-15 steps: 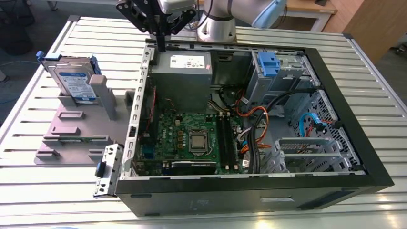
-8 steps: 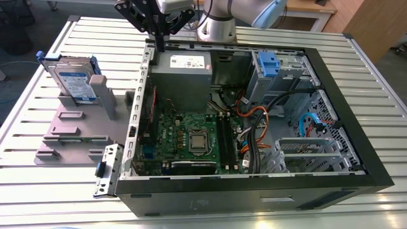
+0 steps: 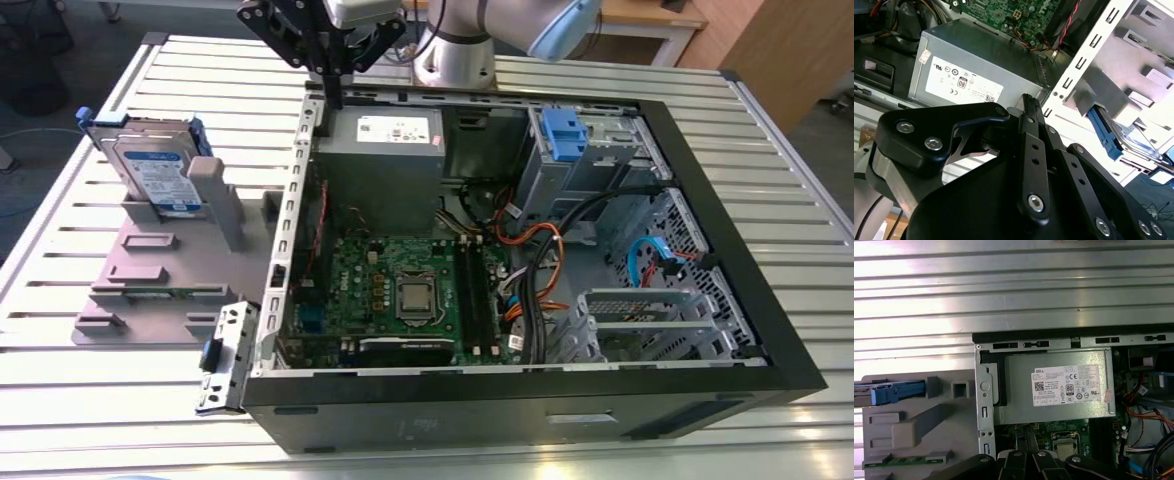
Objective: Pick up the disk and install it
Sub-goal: 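Reach for the disk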
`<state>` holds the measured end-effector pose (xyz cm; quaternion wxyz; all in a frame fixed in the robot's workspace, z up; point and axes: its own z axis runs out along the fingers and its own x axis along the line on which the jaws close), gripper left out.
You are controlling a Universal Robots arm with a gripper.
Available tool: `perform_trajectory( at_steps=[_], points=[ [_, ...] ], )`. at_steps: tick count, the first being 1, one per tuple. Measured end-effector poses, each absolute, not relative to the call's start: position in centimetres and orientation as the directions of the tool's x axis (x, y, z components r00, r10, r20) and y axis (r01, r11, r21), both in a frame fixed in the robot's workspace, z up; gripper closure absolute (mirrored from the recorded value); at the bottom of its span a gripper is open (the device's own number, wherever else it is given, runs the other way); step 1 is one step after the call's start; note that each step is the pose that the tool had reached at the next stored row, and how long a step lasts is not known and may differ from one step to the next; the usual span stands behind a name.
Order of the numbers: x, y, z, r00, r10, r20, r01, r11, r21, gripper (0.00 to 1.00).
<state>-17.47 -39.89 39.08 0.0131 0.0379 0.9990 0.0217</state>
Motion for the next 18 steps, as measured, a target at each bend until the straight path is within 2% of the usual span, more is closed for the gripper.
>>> perform_trajectory(
  at_steps=[18],
  points=[
    [-18.35, -39.89, 39.02, -0.997, 0.076, -0.024, 0.075, 0.996, 0.044, 0.89]
  ],
)
